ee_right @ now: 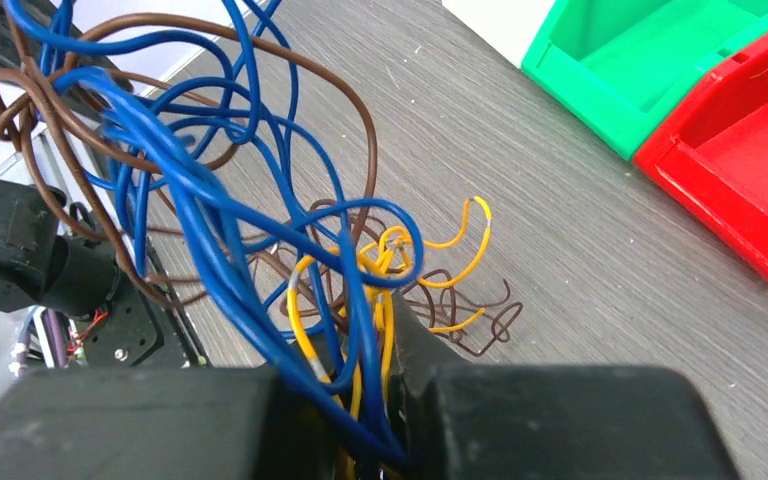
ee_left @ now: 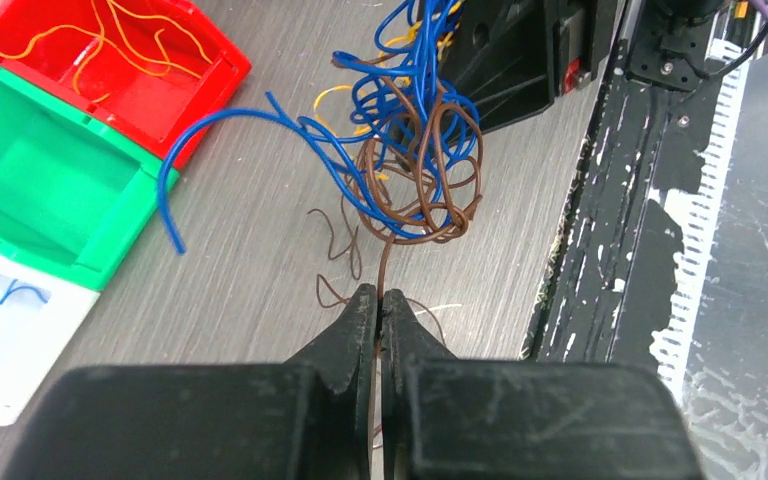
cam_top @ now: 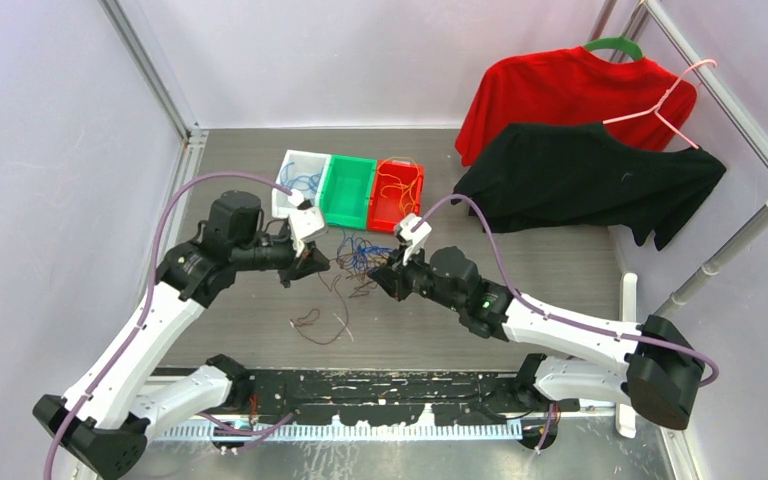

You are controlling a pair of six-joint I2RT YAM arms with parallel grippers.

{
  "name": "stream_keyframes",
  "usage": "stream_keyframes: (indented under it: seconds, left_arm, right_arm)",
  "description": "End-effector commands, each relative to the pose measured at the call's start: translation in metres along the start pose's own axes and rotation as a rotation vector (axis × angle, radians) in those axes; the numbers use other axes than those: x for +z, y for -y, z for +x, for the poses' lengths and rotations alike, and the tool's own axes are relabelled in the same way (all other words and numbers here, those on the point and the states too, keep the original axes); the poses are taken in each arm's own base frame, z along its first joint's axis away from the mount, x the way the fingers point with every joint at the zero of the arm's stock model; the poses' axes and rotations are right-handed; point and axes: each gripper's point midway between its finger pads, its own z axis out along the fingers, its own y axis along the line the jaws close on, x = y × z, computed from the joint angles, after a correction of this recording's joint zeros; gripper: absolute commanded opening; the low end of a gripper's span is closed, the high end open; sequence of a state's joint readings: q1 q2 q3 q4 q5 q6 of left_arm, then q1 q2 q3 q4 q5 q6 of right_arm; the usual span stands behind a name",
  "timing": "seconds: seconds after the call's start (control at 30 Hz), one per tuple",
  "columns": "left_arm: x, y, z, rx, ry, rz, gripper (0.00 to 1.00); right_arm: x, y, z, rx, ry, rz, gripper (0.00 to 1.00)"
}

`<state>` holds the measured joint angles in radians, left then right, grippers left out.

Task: Untangle the cables
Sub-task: Untie the cable.

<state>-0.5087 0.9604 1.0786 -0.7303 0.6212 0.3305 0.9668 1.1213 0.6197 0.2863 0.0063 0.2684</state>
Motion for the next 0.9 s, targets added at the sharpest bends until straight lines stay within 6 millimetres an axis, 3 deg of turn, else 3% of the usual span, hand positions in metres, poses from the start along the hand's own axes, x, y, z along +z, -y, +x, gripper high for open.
stream_keyframes:
  seconds: [0.0, 0.2, 0.37, 0.47, 0.6, 0.77, 0.87]
  left_arm:
    - [-0.019, 0.002, -0.007, 0.105, 0.01, -0.034, 0.0]
    - [-0.03, -0.001, -0.017, 0.153, 0.016, -0.071, 0.0]
    - [-0.034, -0.002, -0.03, 0.169, 0.039, -0.076, 0.0]
    - [-0.037, -0.005, -0.027, 0.182, 0.008, -0.09, 0.0]
    - [-0.046, -0.025, -0.028, 0.257, -0.029, -0.196, 0.0]
    - [-0.067, -0.05, -0.05, 0.373, -0.031, -0.347, 0.0]
    - [-0.075, -0.049, -0.064, 0.409, -0.011, -0.359, 0.0]
  right_arm:
    - [-0.013, -0.005, -0.033, 0.049, 0.137, -0.016, 0.2]
    - [-0.021, 0.015, -0.035, 0.108, 0.159, 0.032, 0.36]
    - [-0.021, 0.006, -0.047, 0.101, 0.168, -0.014, 0.46]
    - [-0.022, 0.005, -0.05, 0.097, 0.168, -0.017, 0.44]
    - [-0.031, 0.017, -0.044, 0.093, 0.164, 0.042, 0.37]
    - [-0.039, 0.042, -0.022, 0.082, 0.12, 0.129, 0.36]
    - [-0.04, 0.054, -0.016, 0.095, 0.115, 0.169, 0.26]
